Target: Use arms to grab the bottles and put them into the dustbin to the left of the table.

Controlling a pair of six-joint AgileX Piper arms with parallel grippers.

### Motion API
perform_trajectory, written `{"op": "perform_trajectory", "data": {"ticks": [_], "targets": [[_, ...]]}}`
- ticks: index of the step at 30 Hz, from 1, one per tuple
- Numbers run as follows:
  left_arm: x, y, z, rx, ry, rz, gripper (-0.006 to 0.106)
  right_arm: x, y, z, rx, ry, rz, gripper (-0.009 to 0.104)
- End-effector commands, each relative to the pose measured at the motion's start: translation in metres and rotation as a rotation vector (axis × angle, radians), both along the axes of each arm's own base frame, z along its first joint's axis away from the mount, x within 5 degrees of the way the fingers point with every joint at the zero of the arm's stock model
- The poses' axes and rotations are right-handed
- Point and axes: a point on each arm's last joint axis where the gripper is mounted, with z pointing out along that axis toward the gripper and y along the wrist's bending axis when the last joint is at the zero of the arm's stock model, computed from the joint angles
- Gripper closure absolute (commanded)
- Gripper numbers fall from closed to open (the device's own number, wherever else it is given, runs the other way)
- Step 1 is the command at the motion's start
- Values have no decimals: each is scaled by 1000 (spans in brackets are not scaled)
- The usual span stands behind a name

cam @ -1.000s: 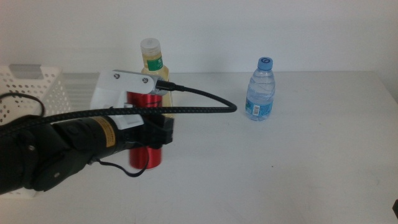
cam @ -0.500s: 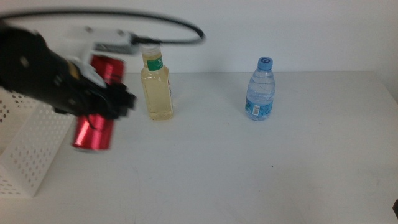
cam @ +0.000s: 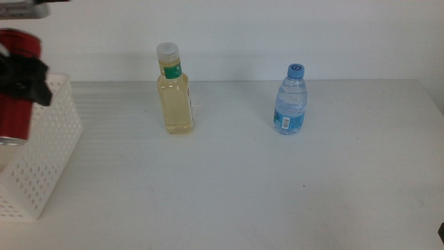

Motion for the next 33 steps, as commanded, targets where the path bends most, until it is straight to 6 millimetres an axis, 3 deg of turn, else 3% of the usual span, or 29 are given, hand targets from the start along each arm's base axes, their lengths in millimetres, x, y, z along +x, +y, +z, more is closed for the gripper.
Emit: {"op": "perform_trajectory", "data": {"ticks": [1, 6, 13, 33], "targets": [[4, 16, 21, -33, -80, -6, 105, -3, -2, 16, 6, -127, -15, 14], [23, 55, 15, -63, -12, 68, 105, -3, -2, 16, 6, -127, -15, 14], [57, 85, -4, 7, 66, 56, 105, -3, -2, 16, 6, -127, -15, 14], [96, 111, -94, 37, 326, 49, 105, -3, -2, 16, 6, -127, -15, 14]]}}
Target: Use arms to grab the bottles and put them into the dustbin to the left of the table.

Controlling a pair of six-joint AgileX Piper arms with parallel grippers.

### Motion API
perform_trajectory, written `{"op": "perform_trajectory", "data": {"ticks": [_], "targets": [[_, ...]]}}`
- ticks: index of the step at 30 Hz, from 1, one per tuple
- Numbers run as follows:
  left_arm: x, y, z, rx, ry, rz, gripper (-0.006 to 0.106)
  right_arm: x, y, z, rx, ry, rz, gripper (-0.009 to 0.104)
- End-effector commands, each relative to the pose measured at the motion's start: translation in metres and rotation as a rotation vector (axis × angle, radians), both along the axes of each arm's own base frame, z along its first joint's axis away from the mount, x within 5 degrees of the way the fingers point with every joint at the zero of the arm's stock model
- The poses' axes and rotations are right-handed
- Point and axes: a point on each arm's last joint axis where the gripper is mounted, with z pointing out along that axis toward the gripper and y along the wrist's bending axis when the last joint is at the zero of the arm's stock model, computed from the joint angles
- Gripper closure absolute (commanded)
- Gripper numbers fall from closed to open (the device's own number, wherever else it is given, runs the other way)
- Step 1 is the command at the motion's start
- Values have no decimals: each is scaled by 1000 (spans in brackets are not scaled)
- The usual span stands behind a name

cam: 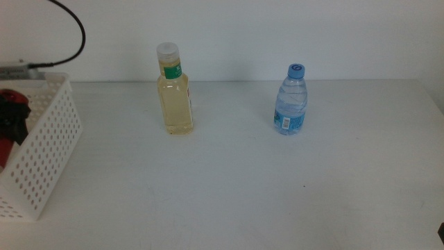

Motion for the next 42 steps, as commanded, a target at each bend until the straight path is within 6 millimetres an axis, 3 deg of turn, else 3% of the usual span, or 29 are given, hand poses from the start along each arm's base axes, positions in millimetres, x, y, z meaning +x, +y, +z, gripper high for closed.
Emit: {"op": "perform_trajectory", "data": {"ticks": [1, 6, 11, 21, 23, 24, 27, 33, 38, 42], "targets": [[-2, -1, 27, 9, -60, 0, 105, -3, -2, 16, 6, -127, -15, 14], [3, 0, 10, -5, -25, 1, 104, -3, -2, 16, 6, -127, -15, 14], [6, 0, 2, -12, -7, -2, 91, -3, -2, 16, 6, -127, -15, 14], [9, 2, 2, 14, -37, -21, 20, -3, -2, 16, 6, -127, -15, 14], [9, 2, 4, 15, -41, -21, 10, -3, -2, 16, 6, -127, -15, 14], [9, 2, 6, 13, -37, -18, 10, -3, -2, 16, 6, -127, -15, 14], [8, 2, 19, 11, -32, 4, 10, -3, -2, 16, 6, -127, -15, 14], [0, -14, 69, 9, -137, 44, 10, -3, -2, 16, 6, -127, -15, 14], [-19, -50, 123, 41, -265, 34, 10, -3, -2, 16, 6, -127, -15, 14], [-46, -84, 151, 38, -374, 2, 10, -3, -2, 16, 6, -127, -15, 14]]}}
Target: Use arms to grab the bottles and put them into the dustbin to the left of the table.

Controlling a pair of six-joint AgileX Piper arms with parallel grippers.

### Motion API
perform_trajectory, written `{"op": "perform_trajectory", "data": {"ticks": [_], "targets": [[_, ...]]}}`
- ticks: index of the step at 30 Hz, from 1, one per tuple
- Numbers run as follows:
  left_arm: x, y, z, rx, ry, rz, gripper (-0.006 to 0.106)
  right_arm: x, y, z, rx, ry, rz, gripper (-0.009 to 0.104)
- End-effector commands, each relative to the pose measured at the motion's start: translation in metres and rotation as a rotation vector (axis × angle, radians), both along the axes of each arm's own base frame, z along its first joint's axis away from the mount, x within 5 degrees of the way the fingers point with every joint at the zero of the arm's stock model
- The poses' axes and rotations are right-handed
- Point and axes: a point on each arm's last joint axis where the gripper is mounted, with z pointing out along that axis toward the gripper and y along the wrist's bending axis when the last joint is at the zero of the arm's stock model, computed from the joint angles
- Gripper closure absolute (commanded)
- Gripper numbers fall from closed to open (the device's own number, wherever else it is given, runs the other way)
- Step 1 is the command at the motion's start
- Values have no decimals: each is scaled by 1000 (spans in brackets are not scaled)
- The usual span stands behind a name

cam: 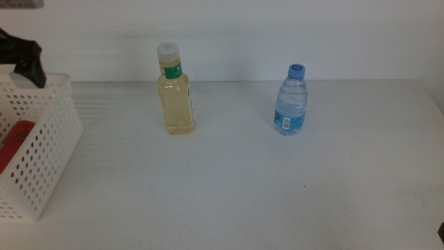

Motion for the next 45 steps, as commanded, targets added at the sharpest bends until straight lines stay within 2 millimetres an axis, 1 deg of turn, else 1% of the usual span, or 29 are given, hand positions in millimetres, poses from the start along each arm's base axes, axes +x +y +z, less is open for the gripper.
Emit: {"op": "perform_trajectory", "data": {"ticks": [1, 2, 3, 4, 5, 9, 11, 14, 18, 20, 26, 32, 35, 40, 45], "targets": [[-34, -25, 44, -12, -134, -6, 10, -3, -2, 16, 6, -127, -15, 14], [-43, -34, 49, -17, -173, -10, 10, -3, -2, 16, 6, -127, -15, 14], [-51, -42, 50, -24, -195, -14, 10, -3, -2, 16, 6, -127, -15, 14], [-63, -51, 56, -31, -240, -25, 10, -3, -2, 16, 6, -127, -15, 14], [-73, -60, 58, -38, -272, -38, 10, -3, -2, 16, 6, -127, -15, 14], [-104, -91, 59, -48, -387, -121, 10, -3, -2, 16, 6, -127, -15, 14], [-119, -102, 53, -63, -451, -150, 10, -3, -2, 16, 6, -127, -15, 14], [-137, -115, 37, -98, -521, -187, 10, -3, -2, 16, 6, -127, -15, 14], [-156, -126, 17, -138, -640, -225, 10, -3, -2, 16, 6, -127, -15, 14], [-164, -130, 3, -156, -704, -238, 10, -3, -2, 16, 6, -127, -15, 14], [-179, -136, -46, -210, -831, -247, 10, -3, -2, 16, 6, -127, -15, 14], [-188, -140, -82, -242, -953, -258, 10, -3, -2, 16, 6, -127, -15, 14], [-190, -139, -98, -310, -946, -187, 10, -3, -2, 16, 6, -127, -15, 14], [-177, -145, -107, -297, -915, -188, 10, -3, -2, 16, 6, -127, -15, 14], [-159, -161, -111, -288, -884, -231, 10, -3, -2, 16, 6, -127, -15, 14]]}}
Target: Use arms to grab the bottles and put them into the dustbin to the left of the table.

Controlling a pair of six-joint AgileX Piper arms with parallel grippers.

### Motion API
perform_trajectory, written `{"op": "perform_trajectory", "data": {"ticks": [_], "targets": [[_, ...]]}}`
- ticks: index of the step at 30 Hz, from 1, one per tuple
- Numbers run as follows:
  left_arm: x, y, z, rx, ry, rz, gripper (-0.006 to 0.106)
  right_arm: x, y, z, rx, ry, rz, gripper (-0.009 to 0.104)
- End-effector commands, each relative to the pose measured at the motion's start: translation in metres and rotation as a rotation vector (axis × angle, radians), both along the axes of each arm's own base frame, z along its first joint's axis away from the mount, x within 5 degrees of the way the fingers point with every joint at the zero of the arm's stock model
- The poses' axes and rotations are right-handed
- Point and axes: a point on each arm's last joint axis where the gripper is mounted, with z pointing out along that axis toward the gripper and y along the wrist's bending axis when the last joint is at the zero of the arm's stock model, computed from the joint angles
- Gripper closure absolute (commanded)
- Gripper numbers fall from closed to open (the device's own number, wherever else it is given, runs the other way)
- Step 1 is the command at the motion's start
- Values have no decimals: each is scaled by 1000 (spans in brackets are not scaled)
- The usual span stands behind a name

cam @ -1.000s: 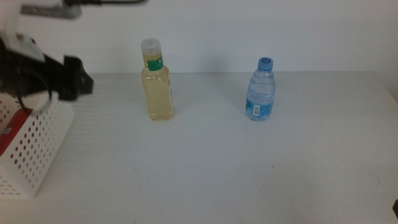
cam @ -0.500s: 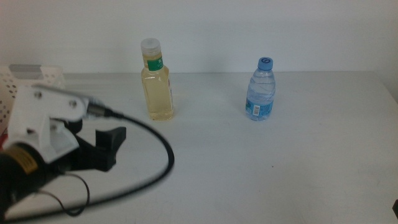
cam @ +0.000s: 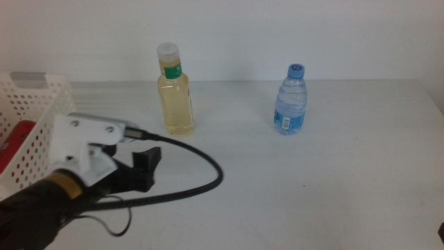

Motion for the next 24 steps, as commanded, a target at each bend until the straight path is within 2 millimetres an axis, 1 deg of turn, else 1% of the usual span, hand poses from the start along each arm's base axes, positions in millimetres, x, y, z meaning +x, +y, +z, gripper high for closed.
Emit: {"op": "perform_trajectory", "data": {"ticks": [1, 8, 15, 20, 24], "targets": [[14, -11, 19, -48, -122, -7, 10, -3, -2, 16, 6, -127, -15, 14], [47, -28, 13, -67, -154, 6, 10, -3, -2, 16, 6, -127, -15, 14], [85, -46, 4, -27, -175, -2, 10, -3, -2, 16, 6, -127, -15, 14], [106, -53, -3, -45, -162, 34, 10, -3, -2, 16, 6, -127, -15, 14], [118, -55, -8, -75, -187, 78, 10, -3, -2, 16, 6, -127, -15, 14]]}}
